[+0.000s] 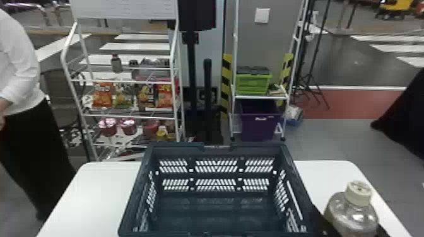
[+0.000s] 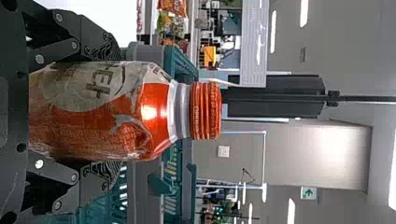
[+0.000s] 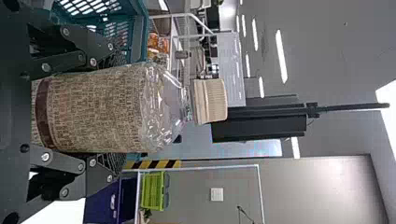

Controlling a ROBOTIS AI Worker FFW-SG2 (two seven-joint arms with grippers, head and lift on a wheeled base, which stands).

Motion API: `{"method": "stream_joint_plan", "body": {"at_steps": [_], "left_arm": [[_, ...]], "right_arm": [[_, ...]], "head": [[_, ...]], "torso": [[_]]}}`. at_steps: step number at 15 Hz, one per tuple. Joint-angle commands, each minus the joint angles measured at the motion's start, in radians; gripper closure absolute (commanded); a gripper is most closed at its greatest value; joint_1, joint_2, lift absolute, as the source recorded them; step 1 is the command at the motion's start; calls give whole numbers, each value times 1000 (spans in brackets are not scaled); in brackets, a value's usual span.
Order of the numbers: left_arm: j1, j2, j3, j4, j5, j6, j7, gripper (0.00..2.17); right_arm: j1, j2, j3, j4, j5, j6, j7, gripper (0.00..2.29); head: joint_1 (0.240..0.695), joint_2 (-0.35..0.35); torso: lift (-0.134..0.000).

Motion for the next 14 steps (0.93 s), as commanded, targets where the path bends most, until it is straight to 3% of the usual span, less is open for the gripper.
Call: {"method": "stream_joint_plan", "body": {"at_steps": [1,3,5,6,7,8,9,11,14], "left_arm": [[4,38,-24,-1,1,-4,4,2148],[10,67,-41,3,2,-13,5,2148],[13,94,-50,3,13,-22,5,2148],[13,105,-52,4,18,-38,5,2148],[13,117,-52,9,25,-59,5,2148],[13,130,-53,9,36,-62,4,2148],[12,142,-53,9,45,-65,4,2148],[9,159,-53,9,68,-68,-3,2148],[-10,185,-53,10,103,-68,-9,2145]], "right_arm": [[-72,1,55,-5,67,58,0,1872],[-144,1,115,-3,127,156,-31,1872],[-246,1,184,7,155,322,-132,1872],[-290,1,239,18,155,380,-224,1872],[-364,1,319,30,133,493,-356,1872],[-457,-31,405,46,101,601,-480,1872],[-531,-64,446,60,80,687,-538,1872],[-643,1,458,119,93,849,-541,1872],[-753,1,488,236,90,994,-549,1872]], "head": [[499,0],[499,0],[499,0],[499,0],[499,0],[499,0],[499,0],[499,0],[499,0]], "torso": [[0],[0],[0],[0],[0],[0],[0],[0],[0]]}}
